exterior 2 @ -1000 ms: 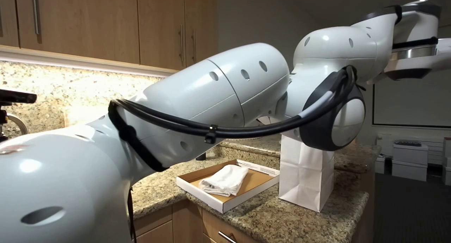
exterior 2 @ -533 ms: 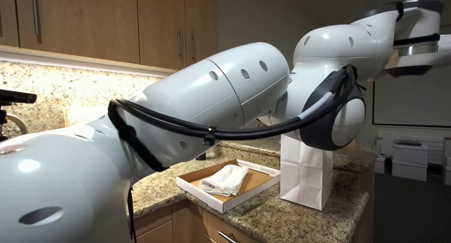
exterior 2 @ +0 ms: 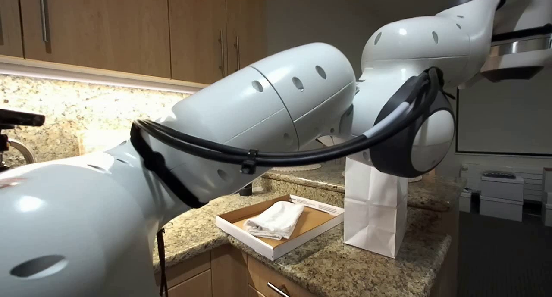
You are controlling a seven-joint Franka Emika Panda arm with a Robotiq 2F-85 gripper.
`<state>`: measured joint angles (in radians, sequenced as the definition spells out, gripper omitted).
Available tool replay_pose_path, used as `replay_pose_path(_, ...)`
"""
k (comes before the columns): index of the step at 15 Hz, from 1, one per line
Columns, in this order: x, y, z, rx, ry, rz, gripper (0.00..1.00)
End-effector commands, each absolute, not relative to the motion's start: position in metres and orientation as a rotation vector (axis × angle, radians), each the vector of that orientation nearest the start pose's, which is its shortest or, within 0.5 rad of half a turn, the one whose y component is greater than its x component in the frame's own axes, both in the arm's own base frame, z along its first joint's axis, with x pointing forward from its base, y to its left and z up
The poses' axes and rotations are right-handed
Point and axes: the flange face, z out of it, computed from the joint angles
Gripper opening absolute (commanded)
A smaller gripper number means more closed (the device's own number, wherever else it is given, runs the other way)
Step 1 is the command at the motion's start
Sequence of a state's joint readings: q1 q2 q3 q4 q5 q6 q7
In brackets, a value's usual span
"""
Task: Put the towel in the bag
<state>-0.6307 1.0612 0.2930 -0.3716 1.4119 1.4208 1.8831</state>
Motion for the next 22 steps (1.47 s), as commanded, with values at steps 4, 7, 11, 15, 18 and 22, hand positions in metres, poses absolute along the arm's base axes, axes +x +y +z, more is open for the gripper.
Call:
replay_pose_path(4,0.677,-0.293,0.612,-0.927,1.536,0.962,1.00)
replay_pose_path(7,0.654,-0.286,0.660,-1.003,1.621,0.841,1.00)
replay_pose_path(11,0.616,-0.273,0.726,-1.075,1.768,0.651,1.00)
replay_pose_path(15,0.585,-0.263,0.773,-1.111,1.922,0.418,1.00)
replay_pose_path(18,0.572,-0.262,0.789,-1.121,2.050,0.240,1.00)
replay_pose_path(22,0.563,-0.270,0.789,-1.105,2.251,0.034,1.00)
